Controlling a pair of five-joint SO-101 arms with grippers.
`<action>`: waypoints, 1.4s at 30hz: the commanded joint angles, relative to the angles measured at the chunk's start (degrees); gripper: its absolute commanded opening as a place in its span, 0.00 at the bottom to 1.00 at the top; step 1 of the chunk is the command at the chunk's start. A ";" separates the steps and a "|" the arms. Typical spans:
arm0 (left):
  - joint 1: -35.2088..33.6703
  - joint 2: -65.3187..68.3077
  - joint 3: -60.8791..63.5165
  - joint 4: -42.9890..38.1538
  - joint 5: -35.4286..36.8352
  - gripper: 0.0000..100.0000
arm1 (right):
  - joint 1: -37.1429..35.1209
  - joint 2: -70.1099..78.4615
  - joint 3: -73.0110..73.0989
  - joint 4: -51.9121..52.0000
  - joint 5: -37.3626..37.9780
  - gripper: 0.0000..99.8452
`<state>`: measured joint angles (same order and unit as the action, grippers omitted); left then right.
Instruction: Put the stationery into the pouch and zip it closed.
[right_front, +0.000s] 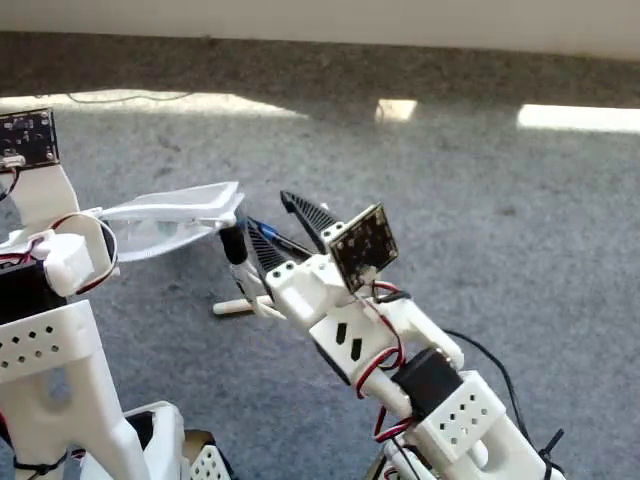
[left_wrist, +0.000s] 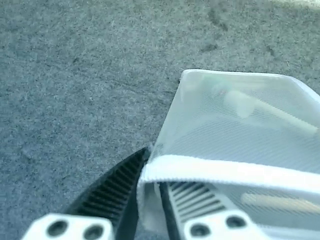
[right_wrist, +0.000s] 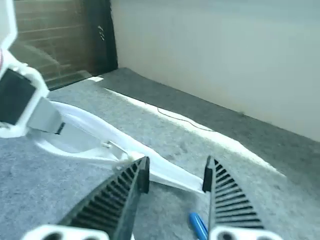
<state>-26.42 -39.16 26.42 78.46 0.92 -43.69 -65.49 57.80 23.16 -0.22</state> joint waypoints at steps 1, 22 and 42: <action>-2.59 1.54 1.19 -1.23 -0.09 0.01 | 3.91 0.04 -7.78 7.25 0.18 0.17; -2.51 1.36 -2.15 0.44 0.00 0.01 | 13.93 37.93 -22.64 8.66 0.18 0.17; 2.15 1.36 -12.62 9.23 1.58 0.01 | 13.85 51.65 -28.44 8.48 0.18 0.17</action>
<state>-24.92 -37.76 18.68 85.23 1.89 -30.42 -13.54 32.66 31.87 -0.22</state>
